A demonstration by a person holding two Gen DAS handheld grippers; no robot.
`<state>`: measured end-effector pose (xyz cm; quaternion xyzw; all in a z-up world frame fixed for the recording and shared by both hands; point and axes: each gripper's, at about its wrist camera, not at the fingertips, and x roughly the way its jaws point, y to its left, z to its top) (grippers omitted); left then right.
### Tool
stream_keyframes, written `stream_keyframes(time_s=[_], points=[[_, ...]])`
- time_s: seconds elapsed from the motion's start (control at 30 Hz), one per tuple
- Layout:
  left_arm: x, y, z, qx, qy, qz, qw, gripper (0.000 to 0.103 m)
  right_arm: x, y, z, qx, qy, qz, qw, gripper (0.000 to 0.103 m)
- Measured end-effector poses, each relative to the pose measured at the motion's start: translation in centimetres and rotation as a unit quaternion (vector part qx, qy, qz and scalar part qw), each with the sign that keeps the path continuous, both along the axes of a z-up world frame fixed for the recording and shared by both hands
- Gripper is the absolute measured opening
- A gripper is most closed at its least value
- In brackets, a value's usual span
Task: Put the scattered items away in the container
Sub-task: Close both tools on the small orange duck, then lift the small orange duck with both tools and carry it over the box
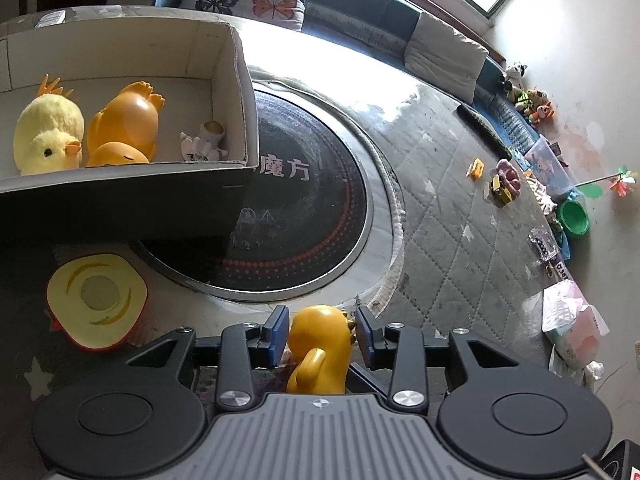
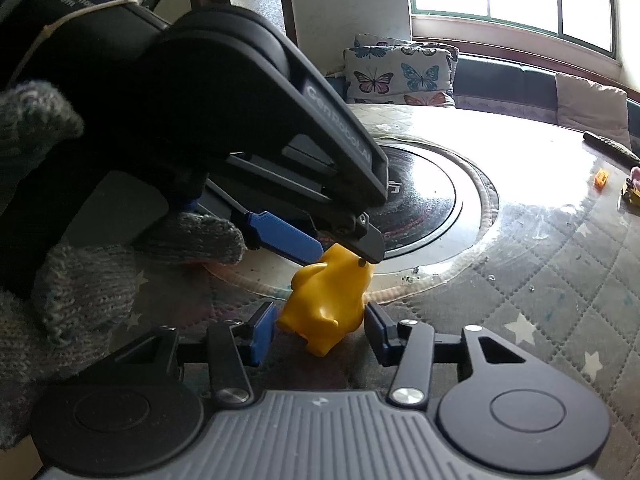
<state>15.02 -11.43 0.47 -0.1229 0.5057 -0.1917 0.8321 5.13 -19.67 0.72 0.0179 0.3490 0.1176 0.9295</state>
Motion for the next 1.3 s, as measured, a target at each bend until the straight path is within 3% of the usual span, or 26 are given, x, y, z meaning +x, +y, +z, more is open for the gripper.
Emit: stream_keyframes(time_s=[0.57, 0.93, 1.3], points=[[-0.7, 1.2, -0.2, -0.018, 0.005, 0.015, 0.9997, 0.040, -0.5, 0.3, 0.4, -0.007, -0.005, 0.014, 1.000, 0.048], [-1.8, 4.7, 3.4, -0.040, -0.037, 0.052, 0.9971, 0.040, -0.7, 2.7, 2.9, -0.028, -0.051, 0.055, 0.997, 0.048], [2.3, 6.3, 7.2, -0.049, -0.082, 0.081, 0.9921, 0.040, 4.3, 4.5, 6.0, -0.039, -0.095, 0.082, 0.991, 0.048]])
